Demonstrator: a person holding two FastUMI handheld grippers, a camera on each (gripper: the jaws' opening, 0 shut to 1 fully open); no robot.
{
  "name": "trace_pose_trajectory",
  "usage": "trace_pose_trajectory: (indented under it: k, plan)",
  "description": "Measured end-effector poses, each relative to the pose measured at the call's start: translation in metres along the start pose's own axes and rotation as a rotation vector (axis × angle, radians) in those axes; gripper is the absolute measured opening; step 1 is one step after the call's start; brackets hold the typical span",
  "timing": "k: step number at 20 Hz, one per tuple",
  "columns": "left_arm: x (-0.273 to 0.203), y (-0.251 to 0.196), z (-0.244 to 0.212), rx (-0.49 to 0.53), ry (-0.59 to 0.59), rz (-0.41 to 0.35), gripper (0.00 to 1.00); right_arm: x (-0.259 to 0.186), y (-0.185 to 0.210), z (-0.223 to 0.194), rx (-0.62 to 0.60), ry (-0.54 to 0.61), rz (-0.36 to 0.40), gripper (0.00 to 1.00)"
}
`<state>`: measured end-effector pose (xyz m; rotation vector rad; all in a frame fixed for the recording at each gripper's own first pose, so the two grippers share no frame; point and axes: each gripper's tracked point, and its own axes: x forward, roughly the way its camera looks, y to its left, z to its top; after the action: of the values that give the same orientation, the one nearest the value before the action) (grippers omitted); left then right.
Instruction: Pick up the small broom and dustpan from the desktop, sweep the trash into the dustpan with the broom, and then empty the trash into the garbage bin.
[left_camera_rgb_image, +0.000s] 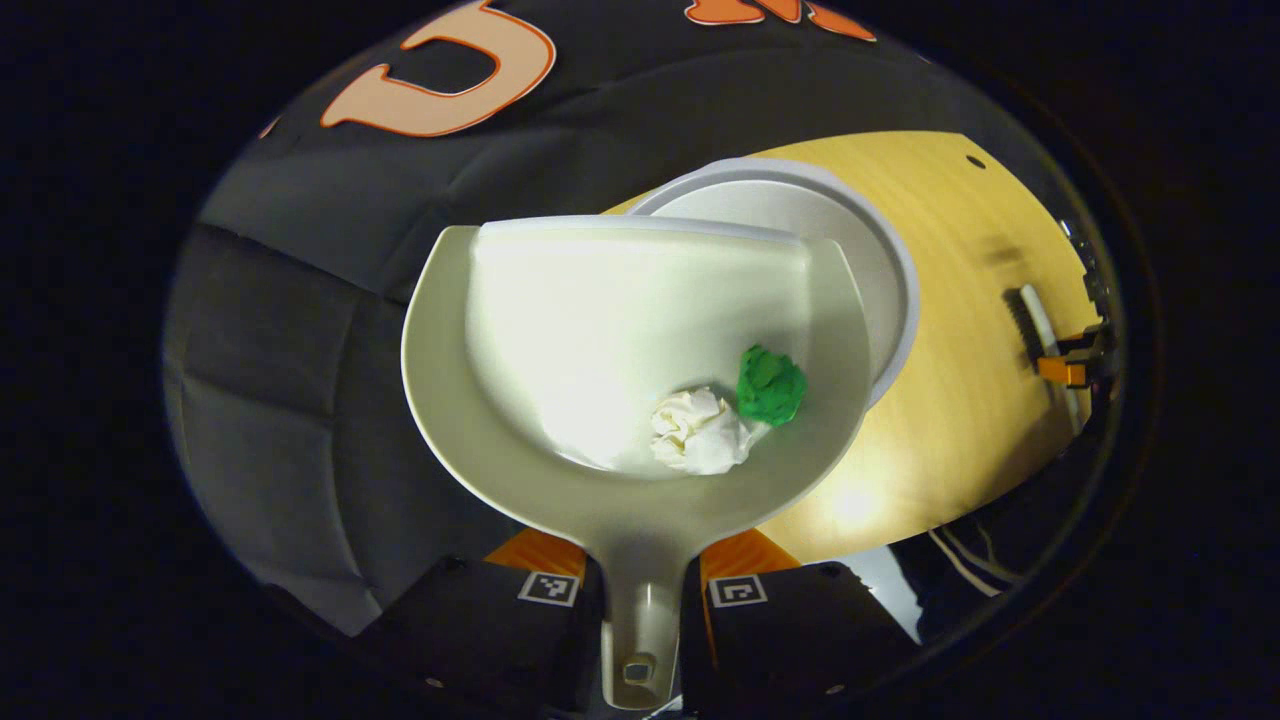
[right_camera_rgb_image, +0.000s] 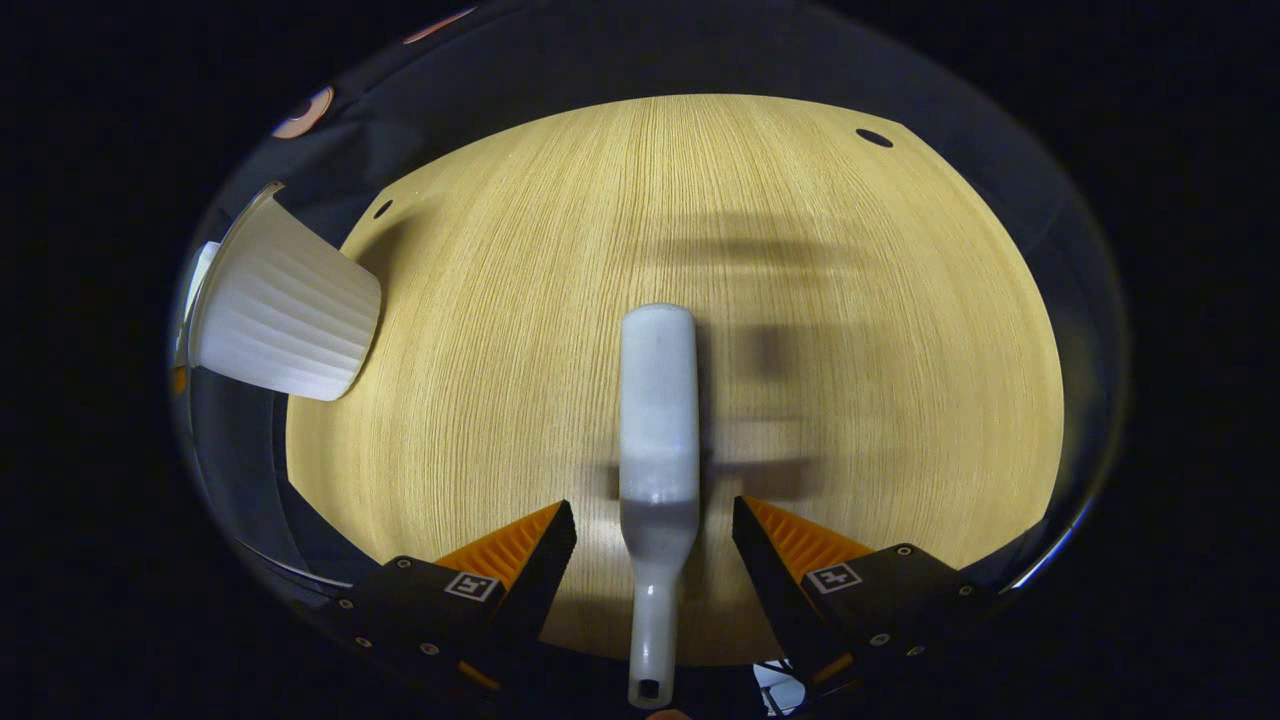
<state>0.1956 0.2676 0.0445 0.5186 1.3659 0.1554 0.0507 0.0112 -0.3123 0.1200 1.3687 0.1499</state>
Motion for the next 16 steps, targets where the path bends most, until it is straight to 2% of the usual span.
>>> trace_pose_trajectory:
  k: [2, 5, 8, 12, 14, 16]
  plan:
    - [-0.001, 0.018, -0.004, 0.104, 0.024, 0.080, 0.33, 0.000, -0.001, 0.000, 0.004, -0.001, -0.003, 0.95]
    - [-0.007, 0.046, 0.000, 0.324, 0.049, 0.266, 0.33, -0.001, -0.001, 0.002, 0.010, -0.003, -0.002, 0.95]
    - [-0.007, 0.058, -0.004, 0.421, 0.057, 0.316, 0.33, -0.001, -0.004, 0.002, 0.003, -0.007, -0.014, 0.95]
    - [-0.009, 0.092, -0.001, 0.656, 0.079, 0.535, 0.33, -0.003, -0.004, 0.002, 0.012, -0.009, -0.013, 0.95]
    - [-0.002, 0.099, -0.004, 0.707, 0.064, 0.584, 0.32, -0.003, -0.003, 0.000, 0.013, -0.005, -0.012, 0.95]
    - [0.000, 0.089, -0.007, 0.655, 0.035, 0.536, 0.32, -0.004, -0.002, 0.000, 0.012, -0.008, -0.010, 0.95]
